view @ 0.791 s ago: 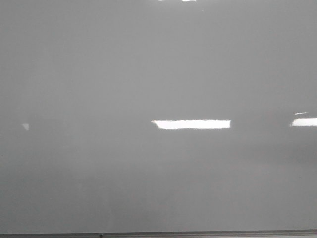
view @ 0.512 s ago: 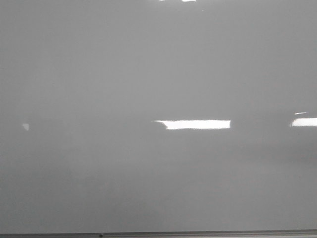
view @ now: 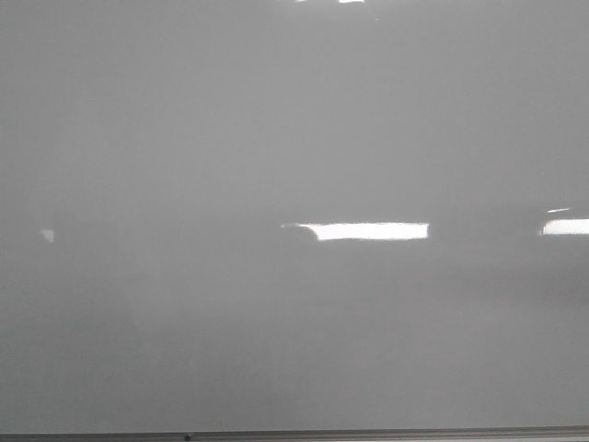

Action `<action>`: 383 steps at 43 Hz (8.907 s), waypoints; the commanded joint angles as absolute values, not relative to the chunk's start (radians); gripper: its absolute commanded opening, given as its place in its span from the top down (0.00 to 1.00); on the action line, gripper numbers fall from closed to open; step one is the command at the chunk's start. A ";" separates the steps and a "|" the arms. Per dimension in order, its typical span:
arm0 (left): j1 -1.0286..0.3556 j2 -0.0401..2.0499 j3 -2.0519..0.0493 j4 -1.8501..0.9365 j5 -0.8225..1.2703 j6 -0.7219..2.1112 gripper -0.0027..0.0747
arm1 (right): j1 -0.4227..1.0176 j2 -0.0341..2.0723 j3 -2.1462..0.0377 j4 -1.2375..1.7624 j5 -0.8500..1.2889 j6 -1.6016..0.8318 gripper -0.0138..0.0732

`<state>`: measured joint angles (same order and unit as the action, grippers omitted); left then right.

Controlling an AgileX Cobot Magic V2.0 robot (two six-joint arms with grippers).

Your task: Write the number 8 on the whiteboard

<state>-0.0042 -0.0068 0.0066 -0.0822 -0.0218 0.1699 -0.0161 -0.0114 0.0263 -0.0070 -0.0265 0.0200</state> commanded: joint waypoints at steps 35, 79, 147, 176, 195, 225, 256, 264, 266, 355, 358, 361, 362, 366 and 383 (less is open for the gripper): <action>-0.008 0.146 -0.502 -0.091 0.187 0.133 0.99 | -0.015 0.160 -0.495 0.019 0.270 0.022 0.92; -0.008 0.578 -0.696 -0.172 0.606 0.133 0.99 | 0.048 0.616 -0.665 0.020 0.596 -0.034 0.54; 0.053 1.396 -0.835 -0.152 0.177 0.063 0.22 | 0.053 0.659 -0.665 0.020 0.605 -0.034 0.12; 0.053 1.389 -0.839 -0.130 0.163 0.065 0.93 | 0.053 0.659 -0.665 0.020 0.594 -0.034 0.12; -0.087 1.273 -1.004 0.006 0.607 0.202 0.98 | 0.053 0.661 -0.736 0.020 0.674 -0.034 0.12; -0.632 1.281 -1.083 -0.259 0.893 0.744 0.98 | 0.235 0.936 -0.919 0.249 0.897 -0.409 0.12; -0.877 1.405 -1.210 -0.229 0.970 0.773 0.98 | 0.518 1.189 -1.032 0.685 0.960 -1.087 0.25; -0.877 1.405 -1.216 -0.229 0.970 0.773 0.98 | 0.518 1.228 -1.032 0.726 0.959 -1.096 0.31; -0.877 1.405 -1.216 -0.229 0.970 0.773 0.98 | 0.518 1.235 -1.032 0.740 0.959 -1.107 0.31; -0.403 0.936 -0.981 -0.380 0.814 0.580 0.47 | 0.242 0.940 -0.862 0.410 0.471 -0.422 0.92; -0.403 0.936 -0.981 -0.380 0.814 0.580 0.47 | 0.242 0.970 -0.890 0.410 0.471 -0.422 0.92; -0.403 0.936 -0.981 -0.380 0.814 0.580 0.47 | 0.242 1.001 -0.926 0.410 0.473 -0.422 0.92; -0.403 0.936 -0.981 -0.380 0.814 0.580 0.47 | 0.242 1.014 -0.940 0.410 0.473 -0.422 0.92; -0.403 0.936 -0.981 -0.380 0.814 0.580 0.47 | 0.242 1.055 -0.973 0.410 0.472 -0.422 0.92; -0.403 0.936 -0.981 -0.380 0.814 0.580 0.47 | 0.241 1.134 -0.997 0.405 0.395 -0.423 0.92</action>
<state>-0.4077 0.9476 -0.9540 -0.3478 0.8745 0.5903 0.2498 1.1339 -0.9545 0.3859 0.4811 -0.4104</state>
